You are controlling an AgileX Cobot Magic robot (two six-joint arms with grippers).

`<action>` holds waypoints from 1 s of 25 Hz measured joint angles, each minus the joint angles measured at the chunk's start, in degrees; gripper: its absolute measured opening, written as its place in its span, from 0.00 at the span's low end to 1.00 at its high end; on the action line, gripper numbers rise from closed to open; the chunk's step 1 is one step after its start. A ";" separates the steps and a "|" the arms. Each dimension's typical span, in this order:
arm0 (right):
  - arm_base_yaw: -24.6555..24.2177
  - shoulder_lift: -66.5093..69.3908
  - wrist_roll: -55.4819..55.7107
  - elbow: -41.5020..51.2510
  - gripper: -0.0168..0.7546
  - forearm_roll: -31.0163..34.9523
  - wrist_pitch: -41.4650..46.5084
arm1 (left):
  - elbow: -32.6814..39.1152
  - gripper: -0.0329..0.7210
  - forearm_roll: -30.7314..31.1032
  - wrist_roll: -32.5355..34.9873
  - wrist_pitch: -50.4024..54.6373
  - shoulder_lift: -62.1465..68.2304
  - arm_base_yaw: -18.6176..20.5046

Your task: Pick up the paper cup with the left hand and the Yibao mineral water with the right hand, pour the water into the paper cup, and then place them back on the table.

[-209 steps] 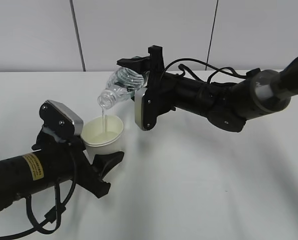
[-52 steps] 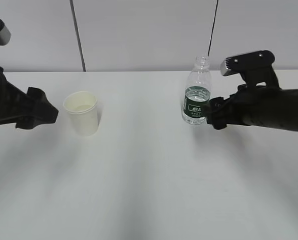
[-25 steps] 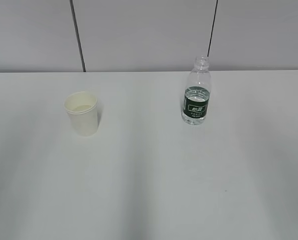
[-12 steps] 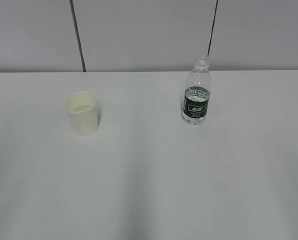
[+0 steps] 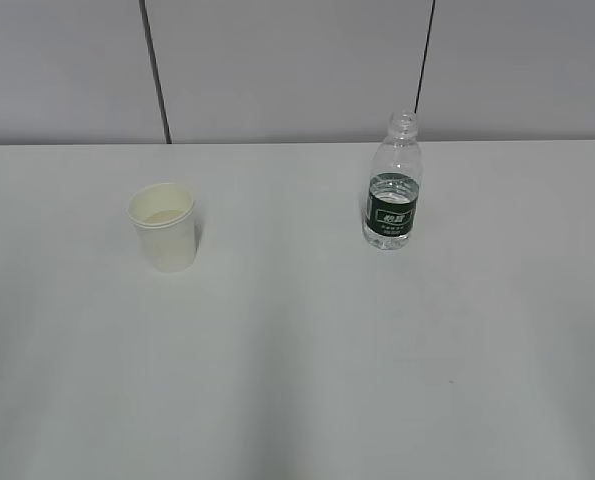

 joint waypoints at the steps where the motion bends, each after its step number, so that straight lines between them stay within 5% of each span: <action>1: 0.00 0.00 0.00 0.00 0.76 0.00 0.00 | 0.00 0.77 0.00 0.00 -0.05 0.00 0.00; 14: 0.00 0.00 0.00 0.00 0.76 0.00 -0.09 | 0.00 0.77 -0.11 0.00 -0.35 -1.28 0.82; 25: -18.41 -6.03 0.00 0.00 0.76 0.00 -0.09 | 0.00 0.74 -0.33 0.00 -0.29 -14.27 18.06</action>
